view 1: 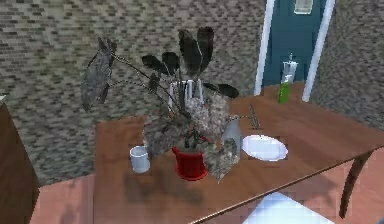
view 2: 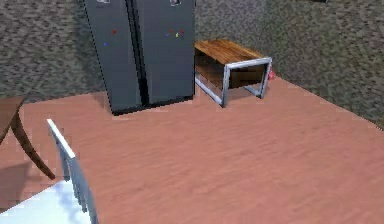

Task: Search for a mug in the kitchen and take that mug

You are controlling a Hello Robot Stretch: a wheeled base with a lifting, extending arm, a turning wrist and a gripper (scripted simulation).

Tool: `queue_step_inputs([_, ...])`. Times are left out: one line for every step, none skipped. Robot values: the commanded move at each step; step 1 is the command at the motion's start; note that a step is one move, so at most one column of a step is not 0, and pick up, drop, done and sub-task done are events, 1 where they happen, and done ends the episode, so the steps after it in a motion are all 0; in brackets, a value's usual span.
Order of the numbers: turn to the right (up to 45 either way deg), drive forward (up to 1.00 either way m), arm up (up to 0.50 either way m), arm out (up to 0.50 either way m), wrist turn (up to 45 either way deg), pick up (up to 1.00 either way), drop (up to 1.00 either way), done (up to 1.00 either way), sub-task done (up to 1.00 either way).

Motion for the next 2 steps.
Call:
queue_step_inputs([-45.0,0.0,0.0,0.0,0.0,0.0,0.0,0.0,0.0])
queue_step_inputs([-45.0,0.0,0.0,0.0,0.0,0.0,0.0,0.0,0.0])
